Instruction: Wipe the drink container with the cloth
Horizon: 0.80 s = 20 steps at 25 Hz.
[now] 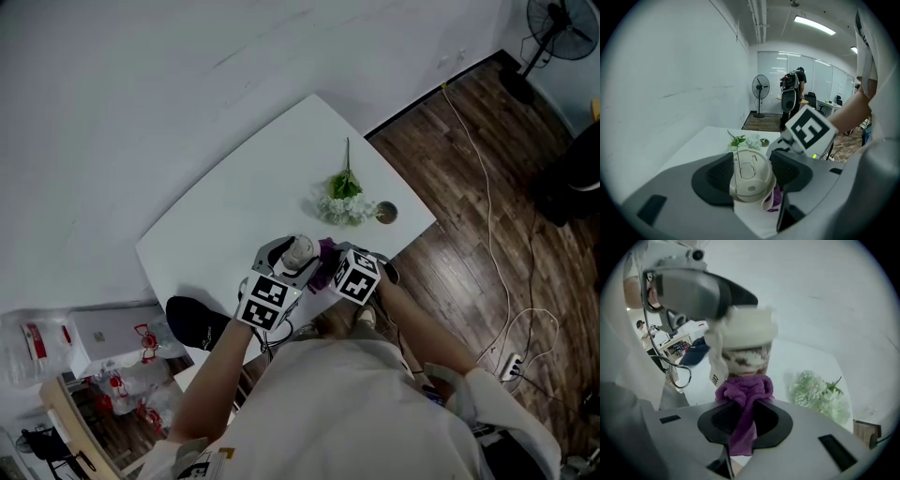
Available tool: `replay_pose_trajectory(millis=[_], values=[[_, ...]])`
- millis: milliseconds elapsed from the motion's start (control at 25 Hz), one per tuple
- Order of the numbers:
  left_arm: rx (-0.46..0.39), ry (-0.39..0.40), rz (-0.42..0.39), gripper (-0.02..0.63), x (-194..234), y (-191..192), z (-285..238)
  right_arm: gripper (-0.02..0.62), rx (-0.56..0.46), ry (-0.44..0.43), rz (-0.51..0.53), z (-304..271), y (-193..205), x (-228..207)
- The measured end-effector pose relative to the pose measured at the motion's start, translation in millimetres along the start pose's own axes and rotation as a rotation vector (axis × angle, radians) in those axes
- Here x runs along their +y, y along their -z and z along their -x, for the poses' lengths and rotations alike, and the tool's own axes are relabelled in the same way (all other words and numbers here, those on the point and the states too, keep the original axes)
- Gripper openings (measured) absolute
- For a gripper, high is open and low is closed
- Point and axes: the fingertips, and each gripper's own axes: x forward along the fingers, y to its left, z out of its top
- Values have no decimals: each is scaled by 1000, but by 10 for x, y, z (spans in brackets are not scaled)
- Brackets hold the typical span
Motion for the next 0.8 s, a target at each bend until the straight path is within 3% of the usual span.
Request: replay_pose_trajectory(millis=[200,400,720,800], values=[[3,17,0,267,-16,1,-10,87,-43,-10,121,534,-337,-16],[-3,31,-1,267,-74,-37,13,87,7,12,204,362,-297,-153],[-1,25,3,267,-43,-25,20,87,121,-87,145,-344,121,-213],[-2,25,2,267,-37,-33,14,87,118,-77,108,-439,185,-186]])
